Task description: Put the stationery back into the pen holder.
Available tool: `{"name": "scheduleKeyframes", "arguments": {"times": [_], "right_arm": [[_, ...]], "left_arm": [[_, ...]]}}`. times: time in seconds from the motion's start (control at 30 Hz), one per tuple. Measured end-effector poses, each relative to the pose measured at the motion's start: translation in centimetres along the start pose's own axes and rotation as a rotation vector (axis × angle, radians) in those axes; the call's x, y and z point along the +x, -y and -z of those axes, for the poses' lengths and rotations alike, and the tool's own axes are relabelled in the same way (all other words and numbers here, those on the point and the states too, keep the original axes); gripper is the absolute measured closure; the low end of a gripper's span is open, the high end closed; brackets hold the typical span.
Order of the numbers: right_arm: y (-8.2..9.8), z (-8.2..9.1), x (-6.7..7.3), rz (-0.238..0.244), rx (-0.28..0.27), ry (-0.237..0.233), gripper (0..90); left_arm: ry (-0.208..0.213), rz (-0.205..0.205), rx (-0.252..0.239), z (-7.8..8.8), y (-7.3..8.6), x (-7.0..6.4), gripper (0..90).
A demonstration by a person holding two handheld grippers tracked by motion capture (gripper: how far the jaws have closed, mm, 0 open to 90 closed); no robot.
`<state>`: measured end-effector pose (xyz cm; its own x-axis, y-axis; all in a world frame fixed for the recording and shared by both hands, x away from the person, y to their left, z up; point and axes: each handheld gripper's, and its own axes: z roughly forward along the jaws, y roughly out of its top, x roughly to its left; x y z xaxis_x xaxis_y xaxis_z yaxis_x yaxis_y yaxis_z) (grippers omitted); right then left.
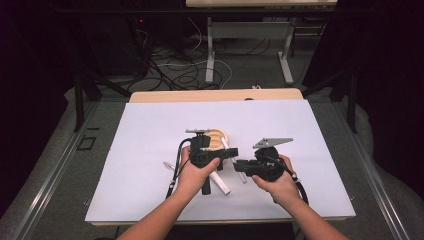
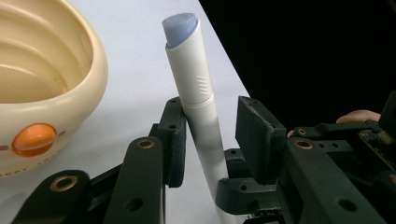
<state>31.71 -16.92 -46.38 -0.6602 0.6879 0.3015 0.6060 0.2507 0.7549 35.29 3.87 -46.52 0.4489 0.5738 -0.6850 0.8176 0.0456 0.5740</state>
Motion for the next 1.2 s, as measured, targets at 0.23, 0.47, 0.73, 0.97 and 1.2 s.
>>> {"name": "scheduleKeyframes", "arguments": {"times": [0.23,0.47,0.73,0.97,1.2], "right_arm": [[-0.02,0.01,0.22,0.004,0.001,-0.005,78.6],[-0.05,0.07,0.38,0.002,-0.005,-0.01,78.6],[-0.03,0.0,0.38,0.008,-0.009,-0.011,78.6],[-0.01,-0.01,0.35,0.009,-0.006,-0.01,78.6],[-0.02,0.08,0.23,-0.003,-0.017,-0.014,78.4]], "left_arm": [[0.002,0.041,0.009,-0.34,0.12,-0.08,68.2],[0.0,0.038,0.02,-0.4,0.11,0.12,73.3],[0.014,0.054,0.013,-0.4,0.08,0.24,76.1],[0.017,0.057,0.013,-0.44,0.08,0.15,77.2],[0.019,0.059,0.013,-0.49,-0.05,-0.09,77.7]]}}
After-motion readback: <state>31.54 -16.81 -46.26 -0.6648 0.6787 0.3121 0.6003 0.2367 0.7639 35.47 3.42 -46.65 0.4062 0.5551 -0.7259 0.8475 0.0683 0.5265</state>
